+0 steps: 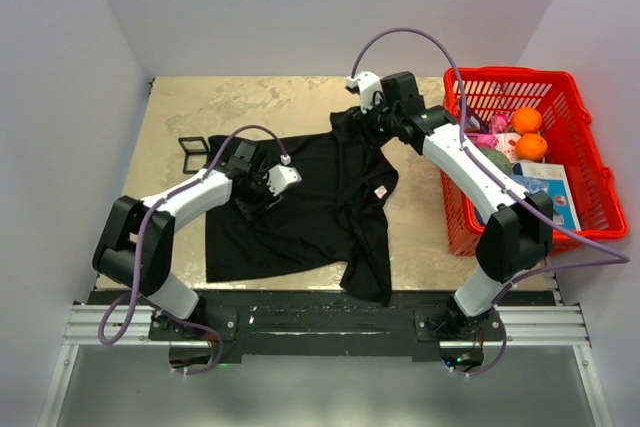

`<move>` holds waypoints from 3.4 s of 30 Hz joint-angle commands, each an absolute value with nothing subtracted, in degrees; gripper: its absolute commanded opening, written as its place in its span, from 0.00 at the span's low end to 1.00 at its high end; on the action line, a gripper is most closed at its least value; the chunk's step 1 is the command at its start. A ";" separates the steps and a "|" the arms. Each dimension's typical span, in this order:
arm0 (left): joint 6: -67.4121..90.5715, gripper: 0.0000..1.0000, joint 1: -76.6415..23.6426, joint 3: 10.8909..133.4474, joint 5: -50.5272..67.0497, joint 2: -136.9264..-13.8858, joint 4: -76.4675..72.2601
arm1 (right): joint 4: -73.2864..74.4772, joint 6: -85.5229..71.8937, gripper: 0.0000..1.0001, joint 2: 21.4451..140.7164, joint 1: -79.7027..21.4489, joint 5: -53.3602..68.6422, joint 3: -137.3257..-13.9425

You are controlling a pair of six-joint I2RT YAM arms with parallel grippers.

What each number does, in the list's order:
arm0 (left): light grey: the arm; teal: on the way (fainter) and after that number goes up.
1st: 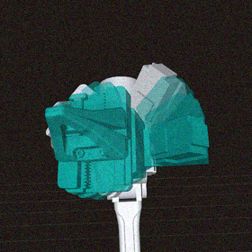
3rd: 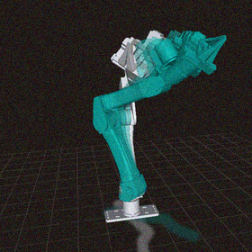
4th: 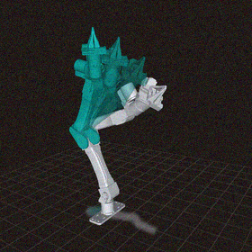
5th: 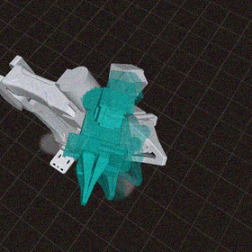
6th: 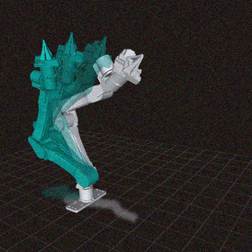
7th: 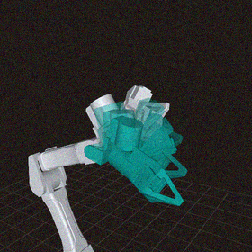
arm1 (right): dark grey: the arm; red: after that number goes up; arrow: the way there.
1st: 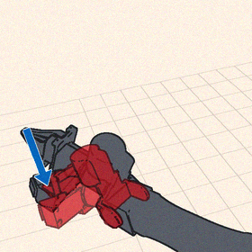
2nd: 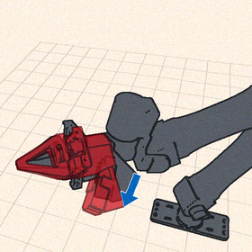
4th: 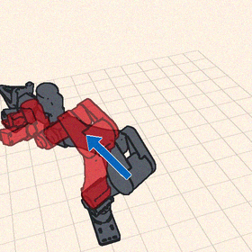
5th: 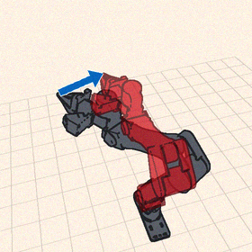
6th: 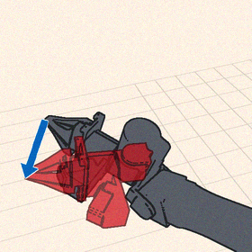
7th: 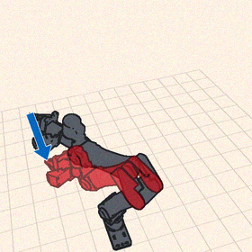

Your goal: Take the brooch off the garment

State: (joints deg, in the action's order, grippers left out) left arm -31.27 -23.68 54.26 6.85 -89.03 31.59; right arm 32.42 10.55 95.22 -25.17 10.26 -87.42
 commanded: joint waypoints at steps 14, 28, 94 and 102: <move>-30.50 0.45 -23.73 53.96 1.05 -92.63 31.90 | 30.94 10.72 0.41 96.50 -25.05 12.13 -90.44; -28.92 0.33 -23.73 54.14 2.72 -95.80 31.29 | 30.85 10.55 0.41 96.68 -25.05 12.31 -89.83; -18.54 0.07 6.59 70.57 0.18 -99.92 21.09 | 30.67 9.84 0.43 98.00 -25.40 12.83 -90.88; -19.51 0.07 8.26 74.00 0.35 -105.47 19.52 | 30.76 10.37 0.43 97.82 -25.31 11.43 -90.00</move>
